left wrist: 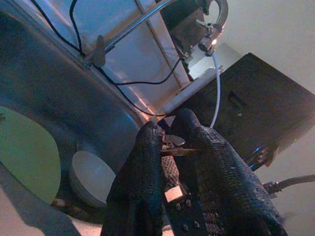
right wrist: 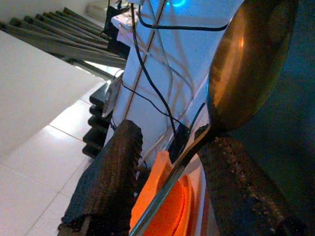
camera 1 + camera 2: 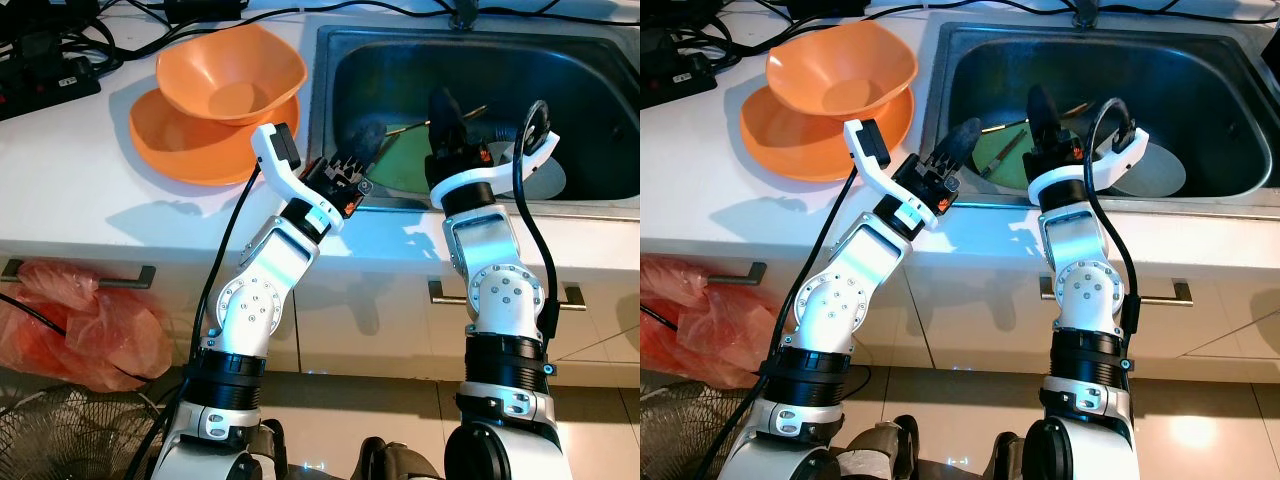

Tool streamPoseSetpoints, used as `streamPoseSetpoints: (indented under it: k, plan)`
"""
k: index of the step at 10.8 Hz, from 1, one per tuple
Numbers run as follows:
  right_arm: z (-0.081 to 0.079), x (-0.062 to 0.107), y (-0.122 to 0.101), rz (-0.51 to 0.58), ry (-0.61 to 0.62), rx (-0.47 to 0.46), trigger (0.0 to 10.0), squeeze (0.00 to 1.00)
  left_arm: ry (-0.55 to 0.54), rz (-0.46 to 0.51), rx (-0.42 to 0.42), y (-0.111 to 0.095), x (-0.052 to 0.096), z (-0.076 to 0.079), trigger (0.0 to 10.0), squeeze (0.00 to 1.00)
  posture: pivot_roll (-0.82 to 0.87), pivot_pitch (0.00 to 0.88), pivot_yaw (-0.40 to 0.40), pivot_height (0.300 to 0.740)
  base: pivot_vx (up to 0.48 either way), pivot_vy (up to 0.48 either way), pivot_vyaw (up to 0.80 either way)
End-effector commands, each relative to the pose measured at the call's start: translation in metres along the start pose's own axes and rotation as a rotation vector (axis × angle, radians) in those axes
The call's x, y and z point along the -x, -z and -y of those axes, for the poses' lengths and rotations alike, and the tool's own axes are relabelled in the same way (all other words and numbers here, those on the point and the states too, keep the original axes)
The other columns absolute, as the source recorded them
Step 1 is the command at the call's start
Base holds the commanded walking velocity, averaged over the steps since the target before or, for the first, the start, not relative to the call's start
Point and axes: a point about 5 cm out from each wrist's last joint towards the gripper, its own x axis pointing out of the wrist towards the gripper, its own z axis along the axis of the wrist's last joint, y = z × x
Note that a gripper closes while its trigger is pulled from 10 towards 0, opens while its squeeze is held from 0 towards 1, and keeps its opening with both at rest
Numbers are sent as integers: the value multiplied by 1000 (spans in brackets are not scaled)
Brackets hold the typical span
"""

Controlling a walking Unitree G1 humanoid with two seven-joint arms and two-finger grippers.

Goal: Kitchen organization

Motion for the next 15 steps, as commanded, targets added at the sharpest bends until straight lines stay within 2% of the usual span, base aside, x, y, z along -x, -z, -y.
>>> streamPoseSetpoints:
  k: [1, 5, 7, 8, 11, 15]
  plan:
    - [-4, -4, -3, 28, -10, -11, 0, 0, 35, 2, 71, 14, -5, 13, 10000, 0, 99, 196, 16, 740, 0, 0, 0]
    - [-4, -4, -2, 26, -17, -18, 0, 0, 25, 2, 71, 14, -4, 11, 10000, 0, 98, 195, 16, 740, 0, 0, 0]
    - [-5, -4, -1, 26, -19, -22, 0, 0, -5, -6, 26, 16, -5, 6, 10000, 0, 97, 194, 17, 740, 0, 0, 0]
    - [-5, -4, -1, 27, -20, -26, 0, 0, -12, -7, 3, 17, -5, 5, 10000, 1000, 98, 193, 17, 740, 0, 0, 0]
    - [-6, -5, -5, 42, -18, -40, 0, 0, -10, -51, -10, 24, -4, 4, 10000, 1000, 95, 192, 16, 740, 0, 0, 0]
    - [-6, -8, -9, 62, -12, -41, 0, 0, -3, -77, -82, 27, -5, 7, 10000, 1000, 99, 191, 12, 740, 0, 0, 0]
